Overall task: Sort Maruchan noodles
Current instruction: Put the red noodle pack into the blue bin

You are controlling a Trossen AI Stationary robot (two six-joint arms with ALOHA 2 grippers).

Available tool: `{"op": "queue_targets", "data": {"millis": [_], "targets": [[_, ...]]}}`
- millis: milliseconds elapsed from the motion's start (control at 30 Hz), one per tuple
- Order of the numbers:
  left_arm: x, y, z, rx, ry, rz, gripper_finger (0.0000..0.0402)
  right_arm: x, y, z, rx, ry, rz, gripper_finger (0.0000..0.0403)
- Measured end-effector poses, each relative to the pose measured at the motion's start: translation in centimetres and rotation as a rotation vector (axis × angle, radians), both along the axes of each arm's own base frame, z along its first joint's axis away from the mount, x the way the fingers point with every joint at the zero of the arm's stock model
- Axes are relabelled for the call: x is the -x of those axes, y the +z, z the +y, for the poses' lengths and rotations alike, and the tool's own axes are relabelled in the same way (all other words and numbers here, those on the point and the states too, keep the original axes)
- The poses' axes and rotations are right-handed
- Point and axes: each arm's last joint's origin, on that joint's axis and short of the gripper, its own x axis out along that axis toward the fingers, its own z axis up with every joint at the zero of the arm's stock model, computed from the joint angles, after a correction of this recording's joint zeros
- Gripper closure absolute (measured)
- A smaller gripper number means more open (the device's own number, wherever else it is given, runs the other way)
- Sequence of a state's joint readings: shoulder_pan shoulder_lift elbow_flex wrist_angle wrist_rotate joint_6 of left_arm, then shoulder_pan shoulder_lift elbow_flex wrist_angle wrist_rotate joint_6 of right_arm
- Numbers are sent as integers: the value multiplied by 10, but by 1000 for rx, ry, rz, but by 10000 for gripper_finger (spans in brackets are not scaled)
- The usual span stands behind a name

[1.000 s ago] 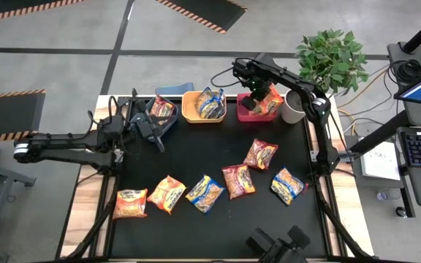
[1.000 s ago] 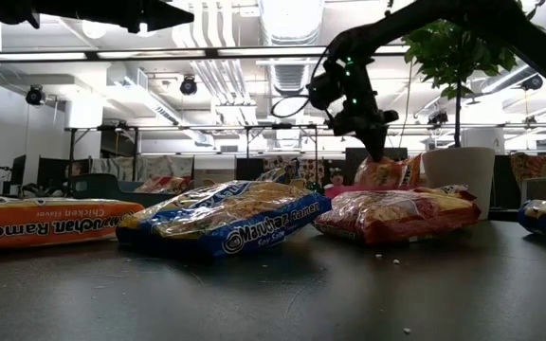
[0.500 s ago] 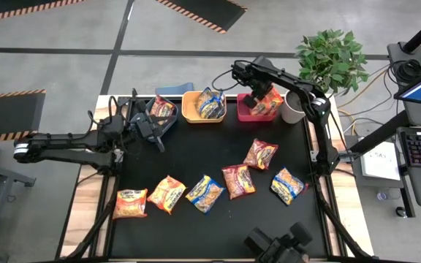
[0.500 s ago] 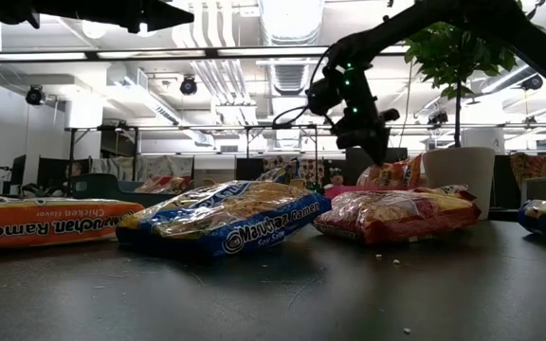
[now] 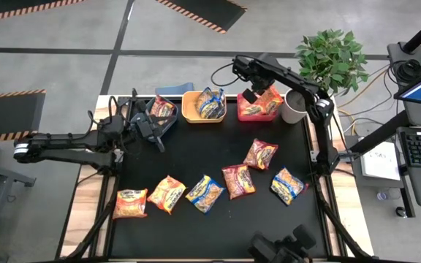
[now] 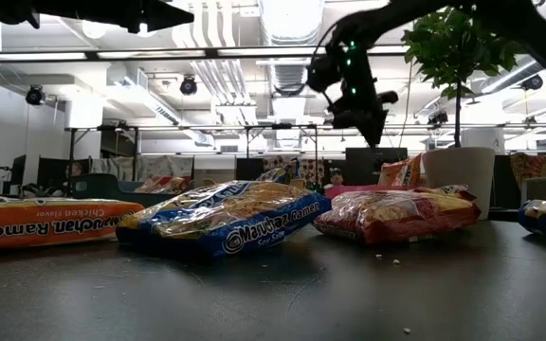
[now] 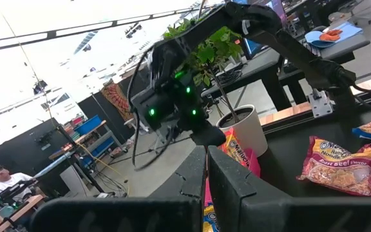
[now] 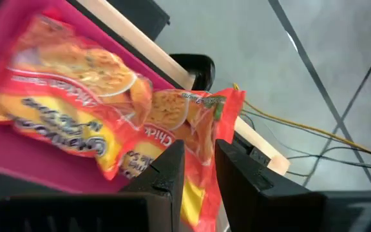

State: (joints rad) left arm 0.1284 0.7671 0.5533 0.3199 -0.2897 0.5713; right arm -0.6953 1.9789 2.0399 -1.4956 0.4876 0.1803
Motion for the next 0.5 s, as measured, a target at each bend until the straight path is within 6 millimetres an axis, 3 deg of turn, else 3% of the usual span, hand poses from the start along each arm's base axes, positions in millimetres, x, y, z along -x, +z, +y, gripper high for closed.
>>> {"op": "queue_targets", "data": {"millis": [200,500], "targets": [[0,0,0,0,0,1,402,-2,31,30,32,31,-111,331],[0,-1,0,1,0,8,402,-11,65,90,81,154,-234,339]]}}
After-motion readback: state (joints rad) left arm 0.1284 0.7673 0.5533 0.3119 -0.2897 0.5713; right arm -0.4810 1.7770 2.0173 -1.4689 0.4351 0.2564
